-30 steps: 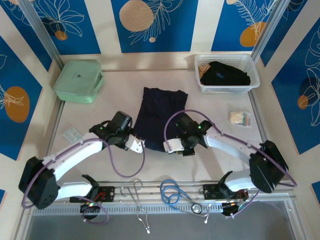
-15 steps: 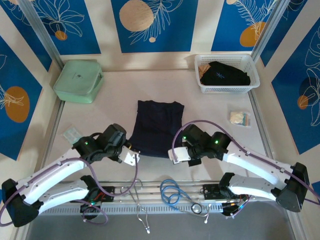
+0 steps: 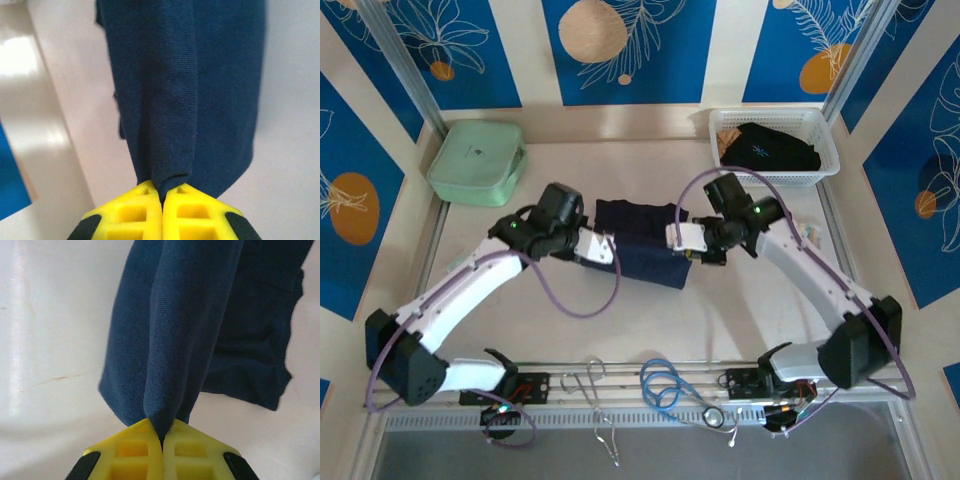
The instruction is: Fold and stack the t-shirts
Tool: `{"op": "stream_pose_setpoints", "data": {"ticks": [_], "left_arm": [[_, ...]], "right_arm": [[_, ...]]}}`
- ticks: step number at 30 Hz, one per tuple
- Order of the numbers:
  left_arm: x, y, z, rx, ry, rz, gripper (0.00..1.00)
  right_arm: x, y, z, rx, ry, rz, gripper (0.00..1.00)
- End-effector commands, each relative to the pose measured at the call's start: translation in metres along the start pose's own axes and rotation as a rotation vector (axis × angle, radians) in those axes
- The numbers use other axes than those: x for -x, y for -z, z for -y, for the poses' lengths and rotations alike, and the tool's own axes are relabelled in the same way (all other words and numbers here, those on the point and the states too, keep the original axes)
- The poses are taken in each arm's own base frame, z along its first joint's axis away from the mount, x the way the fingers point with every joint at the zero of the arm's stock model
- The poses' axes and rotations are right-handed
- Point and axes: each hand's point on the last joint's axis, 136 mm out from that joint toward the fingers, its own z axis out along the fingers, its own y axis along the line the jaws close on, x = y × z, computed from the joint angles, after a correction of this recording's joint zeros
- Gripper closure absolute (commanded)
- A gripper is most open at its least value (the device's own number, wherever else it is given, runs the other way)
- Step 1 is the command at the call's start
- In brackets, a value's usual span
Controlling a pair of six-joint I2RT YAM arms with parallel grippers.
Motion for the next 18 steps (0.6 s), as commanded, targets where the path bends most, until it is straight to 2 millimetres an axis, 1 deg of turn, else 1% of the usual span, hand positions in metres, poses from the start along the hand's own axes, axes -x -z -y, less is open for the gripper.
{"op": "stream_pose_setpoints", "data": {"ticks": [1,5,10,12,14,18], "left_arm": [[-0.009,-0.005,-0.039,0.059,0.001,0.027,1.0],[-0.021,-0.032,-0.059,0.053,0.031,0.04,1.0],[-0.032,-0.076,-0.08,0.045,0.047,0.044,1.0],[-0.037,-0.093,-0.088,0.044,0.054,0.041,1.0],[-0.043,-0.109,-0.096,0.043,0.065,0.037,1.0],[-0.053,-0.14,-0.105,0.036,0.076,0.029,1.0]], "right_arm": [[0.002,-0.001,0.019,0.05,0.019,0.051,1.0],[-0.008,-0.015,0.051,0.075,-0.016,0.033,1.0],[-0.029,-0.036,0.092,0.066,-0.075,-0.01,1.0],[-0.038,-0.046,0.105,0.054,-0.091,-0.029,1.0],[-0.047,-0.057,0.116,0.05,-0.108,-0.051,1.0],[-0.067,-0.082,0.131,0.054,-0.149,-0.09,1.0]]}}
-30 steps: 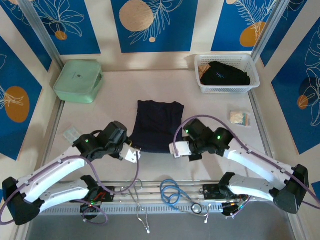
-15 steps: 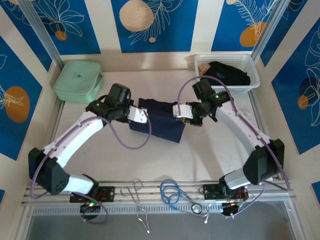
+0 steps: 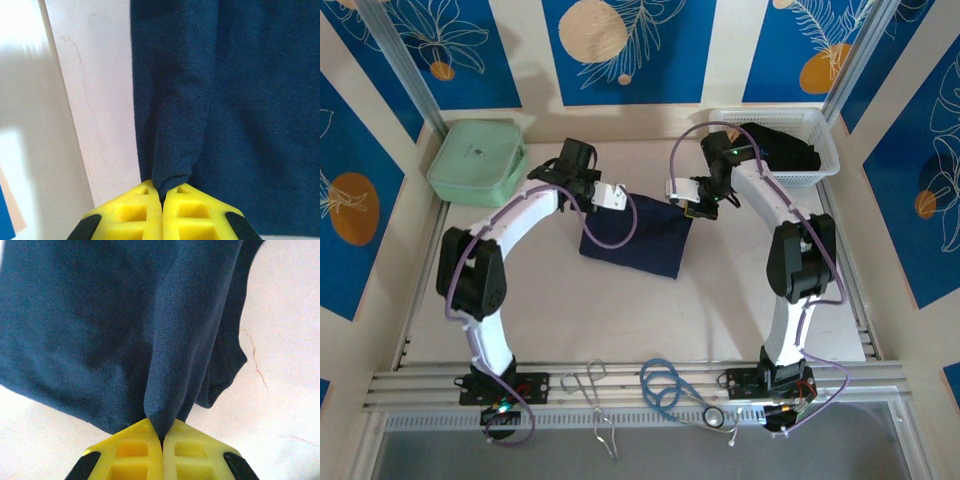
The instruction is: Fold and stack the t-shirts
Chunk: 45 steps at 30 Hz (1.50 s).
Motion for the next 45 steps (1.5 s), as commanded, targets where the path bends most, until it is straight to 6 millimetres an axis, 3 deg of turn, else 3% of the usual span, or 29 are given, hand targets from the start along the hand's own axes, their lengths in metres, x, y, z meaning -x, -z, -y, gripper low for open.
{"op": "stream_pose_setpoints", "data": {"ticks": [1,10,11,14,15,17,19,21,26,29,32,35,38,40,43,45], "left_arm": [[-0.007,-0.015,-0.023,0.049,-0.001,0.02,1.0],[-0.034,-0.077,-0.022,0.061,0.072,-0.042,1.0],[-0.036,-0.081,-0.024,0.074,0.082,-0.049,0.95],[-0.042,-0.089,-0.037,0.157,0.13,-0.064,0.6],[-0.043,-0.089,-0.046,0.206,0.148,-0.067,0.52],[-0.048,-0.084,-0.066,0.313,0.196,-0.08,0.38],[-0.057,-0.076,-0.089,0.419,0.249,-0.118,0.32],[-0.069,-0.06,-0.113,0.527,0.315,-0.176,0.28],[-0.081,-0.007,-0.151,0.699,0.387,-0.249,0.21],[-0.082,0.039,-0.17,0.802,0.445,-0.267,0.17],[-0.083,0.093,-0.183,0.9,0.551,-0.262,0.11],[-0.08,0.15,-0.186,0.964,0.704,-0.207,0.05],[-0.072,0.195,-0.172,0.936,0.846,-0.147,0.02],[-0.067,0.215,-0.151,0.866,0.911,-0.147,0.01],[-0.06,0.239,-0.109,0.746,1.011,-0.133,0.05],[-0.049,0.245,-0.074,0.62,1.067,-0.096,0.08]], "right_arm": [[-0.009,-0.013,0.016,-0.01,-0.032,-0.021,1.0],[-0.035,-0.068,0.044,-0.032,-0.137,-0.058,1.0],[-0.038,-0.073,0.051,-0.057,-0.16,-0.067,0.98],[-0.042,-0.077,0.073,-0.152,-0.229,-0.053,0.75],[-0.039,-0.074,0.079,-0.183,-0.247,-0.034,0.67],[-0.033,-0.066,0.093,-0.25,-0.276,0.003,0.58],[-0.026,-0.053,0.105,-0.312,-0.292,0.027,0.44],[-0.016,-0.035,0.121,-0.407,-0.317,0.027,0.4],[0.013,0.025,0.132,-0.54,-0.349,0.088,0.38],[0.03,0.078,0.132,-0.632,-0.416,0.151,0.3],[0.042,0.138,0.128,-0.723,-0.557,0.209,0.29],[0.035,0.197,0.116,-0.817,-0.791,0.207,0.31],[0.031,0.235,0.088,-0.836,-0.953,0.231,0.33],[0.03,0.248,0.065,-0.84,-1.005,0.235,0.33],[0.026,0.253,0.027,-0.808,-1.089,0.239,0.33],[0.019,0.245,0.001,-0.735,-1.191,0.233,0.33]]}}
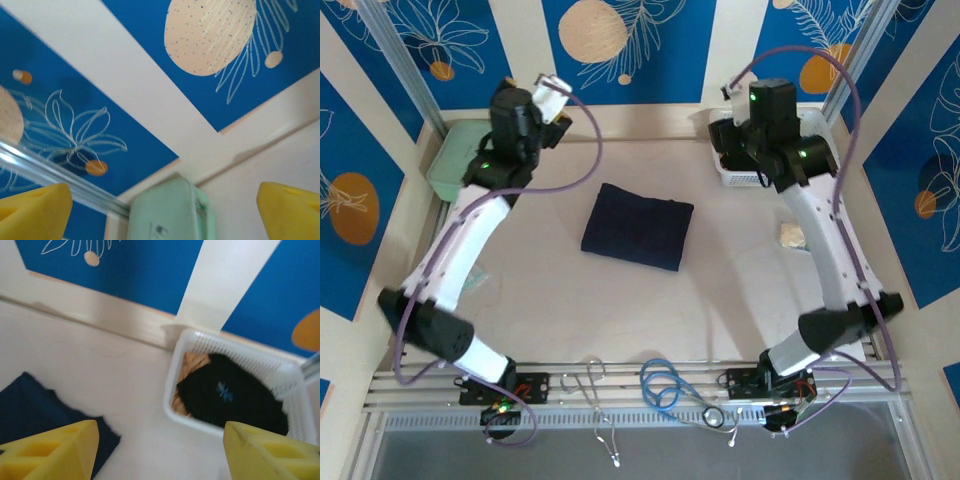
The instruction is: Fold and stack the t-shirts
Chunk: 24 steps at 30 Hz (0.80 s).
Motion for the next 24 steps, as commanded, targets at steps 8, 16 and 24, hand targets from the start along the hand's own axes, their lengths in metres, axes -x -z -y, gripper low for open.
{"op": "stream_pose_setpoints", "data": {"ticks": [8,16,24], "left_arm": [[-0.131,0.085,0.114,-0.509,0.331,-0.557,0.21],[-0.186,0.059,0.194,-0.594,0.355,-0.765,0.25],[-0.206,0.001,0.233,-0.527,0.389,-0.799,0.25]], "right_arm": [[-0.161,-0.008,-0.075,0.222,-0.532,-0.473,0.33],[-0.23,-0.071,-0.119,0.193,-0.641,-0.652,0.32],[-0.257,-0.126,-0.137,0.123,-0.617,-0.741,0.33]]}}
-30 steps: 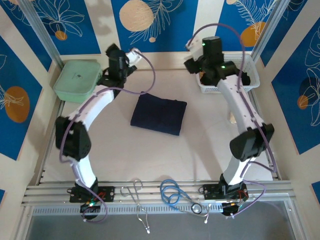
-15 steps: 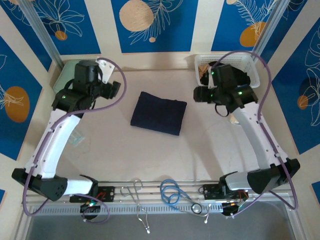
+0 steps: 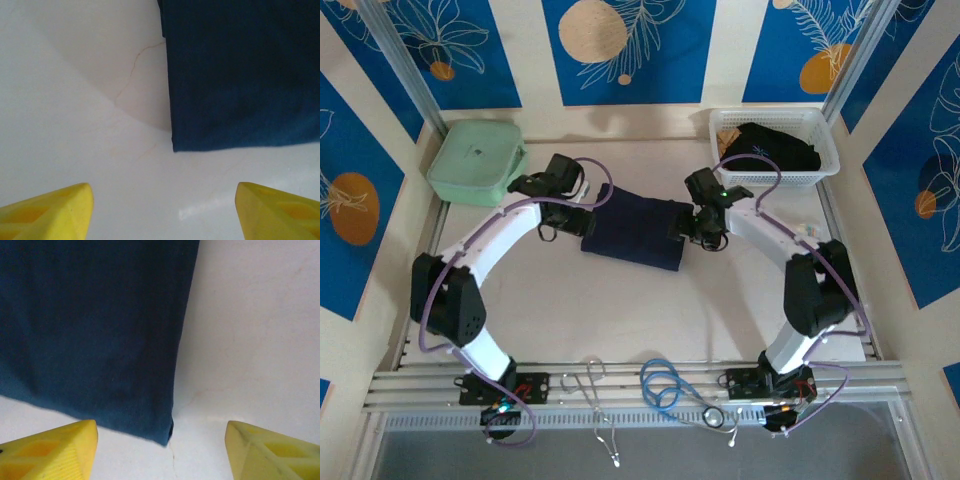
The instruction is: Fold and stack the t-shirts
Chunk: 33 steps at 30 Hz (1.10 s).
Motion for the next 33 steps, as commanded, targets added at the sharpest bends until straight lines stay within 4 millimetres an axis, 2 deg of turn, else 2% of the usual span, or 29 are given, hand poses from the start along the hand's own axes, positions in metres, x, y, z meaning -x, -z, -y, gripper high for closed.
{"op": "stream_pose_setpoints", "data": {"ticks": [1,5,10,18,25,26,28,31,33], "left_arm": [[0.027,-0.022,0.003,0.009,0.052,0.039,0.25],[0.038,-0.055,0.01,-0.005,0.047,-0.001,0.26],[0.048,-0.081,0.02,-0.044,0.044,-0.011,0.27],[0.047,-0.128,0.021,-0.024,0.024,-0.067,0.29],[0.029,-0.162,0.023,-0.021,0.035,-0.127,0.48],[0.026,-0.164,0.024,-0.028,0.04,-0.13,0.55],[0.022,-0.168,0.027,-0.044,0.048,-0.139,0.66],[0.015,-0.171,0.03,-0.06,0.061,-0.149,0.74],[0.011,-0.172,0.031,-0.067,0.068,-0.152,0.79]], "right_arm": [[0.02,-0.01,-0.011,-0.002,-0.03,0.037,0.33],[0.027,-0.031,-0.01,-0.033,-0.029,0.012,0.35],[0.03,-0.053,-0.006,-0.052,-0.038,-0.021,0.37],[0.021,-0.082,-0.003,-0.058,-0.052,-0.084,0.39],[0.017,-0.102,-0.003,-0.058,-0.057,-0.123,0.49],[0.017,-0.104,-0.004,-0.054,-0.056,-0.126,0.51],[0.019,-0.107,-0.006,-0.048,-0.054,-0.13,0.59],[0.022,-0.111,-0.011,-0.034,-0.044,-0.136,0.66],[0.024,-0.114,-0.015,-0.021,-0.03,-0.145,0.79]]}}
